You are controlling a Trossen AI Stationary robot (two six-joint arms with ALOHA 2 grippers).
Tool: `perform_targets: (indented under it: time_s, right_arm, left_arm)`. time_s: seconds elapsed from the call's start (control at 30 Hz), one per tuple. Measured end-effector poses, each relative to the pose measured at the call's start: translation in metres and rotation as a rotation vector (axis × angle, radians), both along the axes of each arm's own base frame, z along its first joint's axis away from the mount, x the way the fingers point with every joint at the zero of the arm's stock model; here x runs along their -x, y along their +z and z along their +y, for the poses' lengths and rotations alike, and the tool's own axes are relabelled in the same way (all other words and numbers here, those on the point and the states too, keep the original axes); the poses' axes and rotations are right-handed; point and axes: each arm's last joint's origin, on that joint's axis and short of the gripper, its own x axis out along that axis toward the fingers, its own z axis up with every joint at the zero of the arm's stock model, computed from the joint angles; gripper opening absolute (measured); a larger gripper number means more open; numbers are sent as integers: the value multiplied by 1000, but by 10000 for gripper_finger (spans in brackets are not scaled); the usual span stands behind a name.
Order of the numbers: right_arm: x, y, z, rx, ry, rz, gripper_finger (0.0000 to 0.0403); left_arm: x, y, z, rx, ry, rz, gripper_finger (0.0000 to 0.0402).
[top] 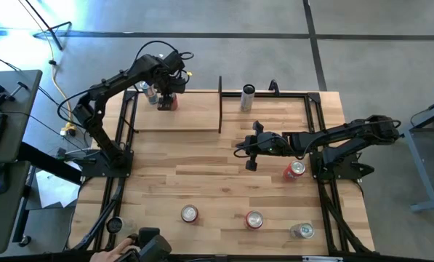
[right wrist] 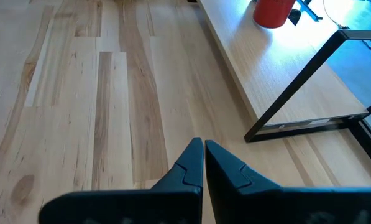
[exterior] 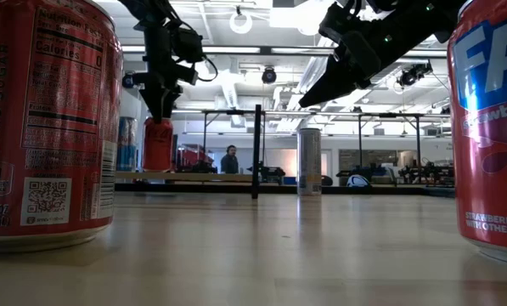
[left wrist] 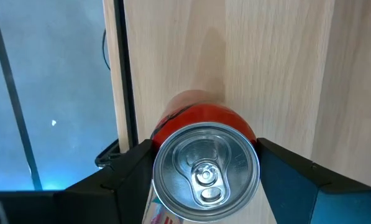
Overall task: Place canned beverage on shelf
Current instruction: Put the top red black soda can on the shelf
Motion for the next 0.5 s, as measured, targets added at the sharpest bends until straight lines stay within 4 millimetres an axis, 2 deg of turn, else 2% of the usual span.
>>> perform_targets:
  time_s: [0.27, 0.5]
  right_arm:
    - [0, 0, 0, 0, 0, 0, 0]
    - [0, 0, 0, 0, 0, 0, 0]
  left_arm:
    - [0, 1, 1, -36, 16, 16, 301]
    - [0, 2, 3, -77, 62, 19, 308]
